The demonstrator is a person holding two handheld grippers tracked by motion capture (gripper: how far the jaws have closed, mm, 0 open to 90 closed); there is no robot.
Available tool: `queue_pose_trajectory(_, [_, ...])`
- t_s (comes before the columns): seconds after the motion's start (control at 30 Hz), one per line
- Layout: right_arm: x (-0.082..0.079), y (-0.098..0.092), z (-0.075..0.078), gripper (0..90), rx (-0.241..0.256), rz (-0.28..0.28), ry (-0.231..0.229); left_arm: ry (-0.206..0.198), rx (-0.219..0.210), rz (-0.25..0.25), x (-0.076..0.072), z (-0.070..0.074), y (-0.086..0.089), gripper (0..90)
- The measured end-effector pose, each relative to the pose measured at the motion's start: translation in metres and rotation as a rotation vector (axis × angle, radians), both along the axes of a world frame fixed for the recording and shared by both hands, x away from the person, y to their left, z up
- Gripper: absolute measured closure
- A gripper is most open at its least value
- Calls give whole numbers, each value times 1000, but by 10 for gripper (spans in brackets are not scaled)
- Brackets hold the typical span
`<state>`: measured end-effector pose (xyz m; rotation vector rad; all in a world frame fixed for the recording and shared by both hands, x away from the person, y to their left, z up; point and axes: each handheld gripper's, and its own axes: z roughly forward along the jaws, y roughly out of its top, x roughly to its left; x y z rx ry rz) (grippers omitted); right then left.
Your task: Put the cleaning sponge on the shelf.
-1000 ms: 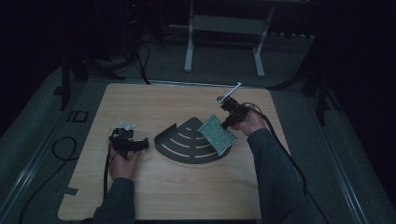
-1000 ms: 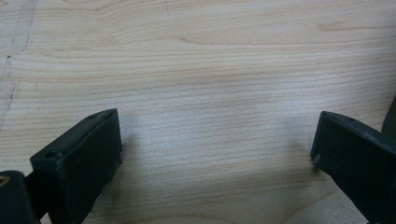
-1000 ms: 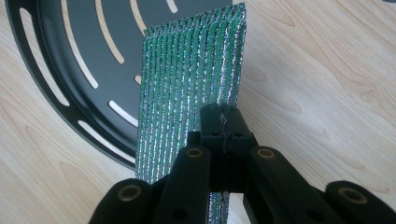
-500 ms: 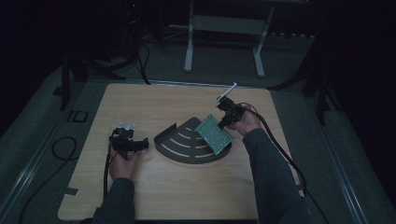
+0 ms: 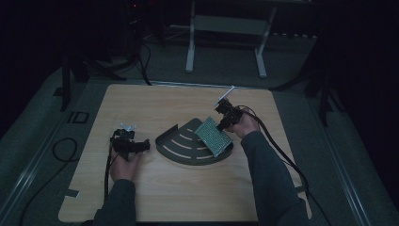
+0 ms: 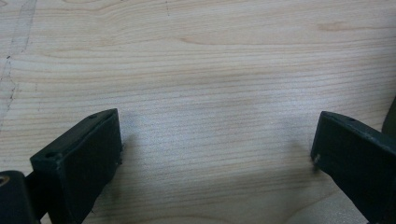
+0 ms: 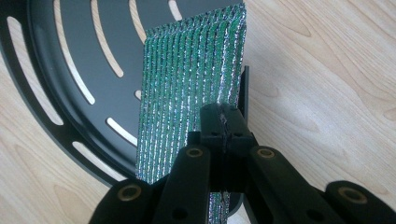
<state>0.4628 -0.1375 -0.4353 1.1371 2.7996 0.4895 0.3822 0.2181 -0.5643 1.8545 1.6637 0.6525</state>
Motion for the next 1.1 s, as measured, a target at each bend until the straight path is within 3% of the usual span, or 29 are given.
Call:
queue_pose_trajectory(0.6, [-3, 9, -13, 895, -48, 16, 11, 1, 1, -1, 0, 0, 0, 25])
queue_pose_trajectory(1.1, [-4, 12, -22, 893, -125, 19, -25, 1, 0, -1, 0, 0, 0, 25])
